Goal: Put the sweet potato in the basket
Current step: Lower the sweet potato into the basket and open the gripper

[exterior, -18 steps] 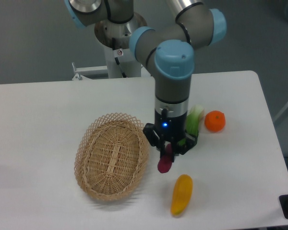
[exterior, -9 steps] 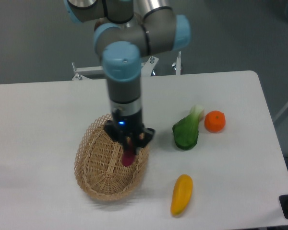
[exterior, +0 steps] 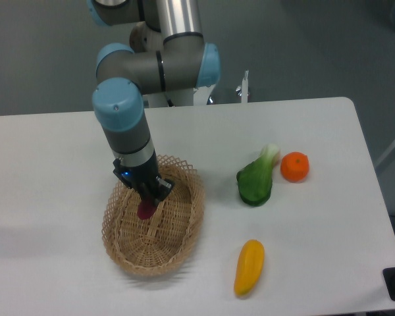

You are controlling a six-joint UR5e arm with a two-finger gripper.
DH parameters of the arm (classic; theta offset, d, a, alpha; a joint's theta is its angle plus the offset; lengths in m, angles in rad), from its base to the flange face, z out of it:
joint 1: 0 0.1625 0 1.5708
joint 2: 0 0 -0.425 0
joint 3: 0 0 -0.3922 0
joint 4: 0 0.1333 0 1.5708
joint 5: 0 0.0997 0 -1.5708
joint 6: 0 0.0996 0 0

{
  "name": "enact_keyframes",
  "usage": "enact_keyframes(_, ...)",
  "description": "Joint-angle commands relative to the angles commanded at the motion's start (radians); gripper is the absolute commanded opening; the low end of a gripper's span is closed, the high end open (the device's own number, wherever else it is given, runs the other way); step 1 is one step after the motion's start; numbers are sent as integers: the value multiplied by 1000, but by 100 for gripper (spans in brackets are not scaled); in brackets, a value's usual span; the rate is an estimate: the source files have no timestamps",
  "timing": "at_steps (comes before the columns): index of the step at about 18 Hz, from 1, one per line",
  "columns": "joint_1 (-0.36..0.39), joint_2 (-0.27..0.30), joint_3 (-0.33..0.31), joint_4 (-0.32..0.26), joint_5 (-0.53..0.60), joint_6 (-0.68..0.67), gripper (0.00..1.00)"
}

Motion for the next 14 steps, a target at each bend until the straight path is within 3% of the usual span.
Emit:
enact_keyframes(5,-26,-40,-17,61,37,-31,32)
enact_keyframes(14,-40,-69,-52,98,40,-44,34)
